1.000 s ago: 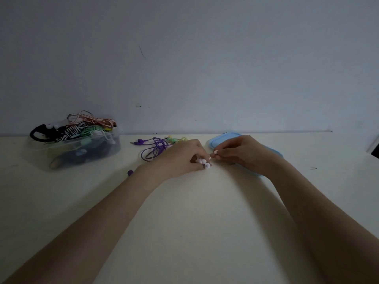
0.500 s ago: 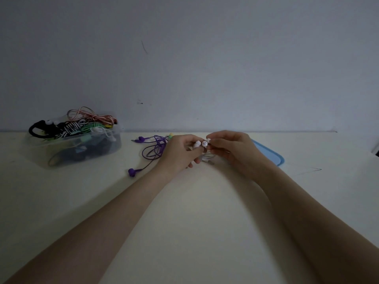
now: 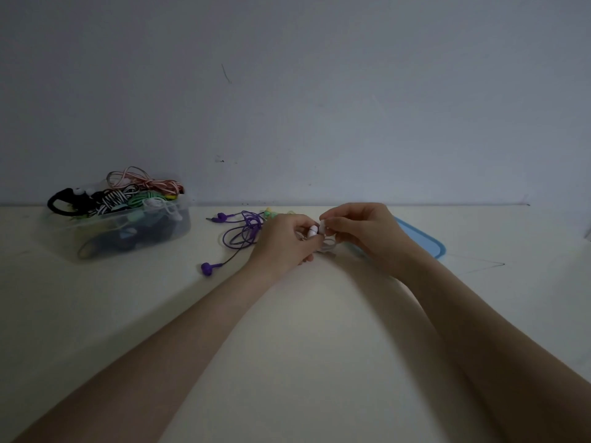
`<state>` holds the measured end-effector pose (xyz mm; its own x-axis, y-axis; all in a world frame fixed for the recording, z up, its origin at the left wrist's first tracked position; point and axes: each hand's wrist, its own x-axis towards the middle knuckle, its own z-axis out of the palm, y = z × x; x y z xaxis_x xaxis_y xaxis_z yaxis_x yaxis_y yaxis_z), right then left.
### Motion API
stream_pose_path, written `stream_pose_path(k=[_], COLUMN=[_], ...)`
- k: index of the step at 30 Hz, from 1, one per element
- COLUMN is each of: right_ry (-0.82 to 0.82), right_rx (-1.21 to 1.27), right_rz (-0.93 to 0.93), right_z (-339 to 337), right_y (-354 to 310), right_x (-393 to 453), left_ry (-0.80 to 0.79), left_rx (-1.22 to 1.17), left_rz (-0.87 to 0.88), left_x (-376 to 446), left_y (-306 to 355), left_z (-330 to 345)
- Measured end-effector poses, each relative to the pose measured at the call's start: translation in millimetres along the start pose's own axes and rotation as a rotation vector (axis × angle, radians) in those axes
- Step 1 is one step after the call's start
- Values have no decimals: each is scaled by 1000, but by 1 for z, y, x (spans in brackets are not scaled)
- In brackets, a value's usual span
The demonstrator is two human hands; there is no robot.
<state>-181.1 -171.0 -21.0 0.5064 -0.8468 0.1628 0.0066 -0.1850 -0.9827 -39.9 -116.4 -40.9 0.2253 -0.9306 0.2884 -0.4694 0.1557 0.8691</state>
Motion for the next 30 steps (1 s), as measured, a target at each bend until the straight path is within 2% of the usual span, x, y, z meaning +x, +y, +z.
stream_pose_path(k=[6, 11, 16, 26, 30], right_ry=[1, -3, 9, 33, 8], right_rx=[-20, 140, 187, 134, 146], right_rz=[3, 21, 27, -16, 11], right_z=[-4, -4, -3, -3, -5], right_y=[2, 2, 3, -1, 0], right_x=[0, -3, -2, -3, -3], left_ry=[41, 62, 62, 96, 60], left_rx=[-183, -337, -442, -363, -304], left_rz=[-44, -89, -144, -62, -19], left_x=[-2, -4, -5, -3, -2], left_y=[6, 12, 14, 12, 11], left_z=[-5, -5, -4, -2, -5])
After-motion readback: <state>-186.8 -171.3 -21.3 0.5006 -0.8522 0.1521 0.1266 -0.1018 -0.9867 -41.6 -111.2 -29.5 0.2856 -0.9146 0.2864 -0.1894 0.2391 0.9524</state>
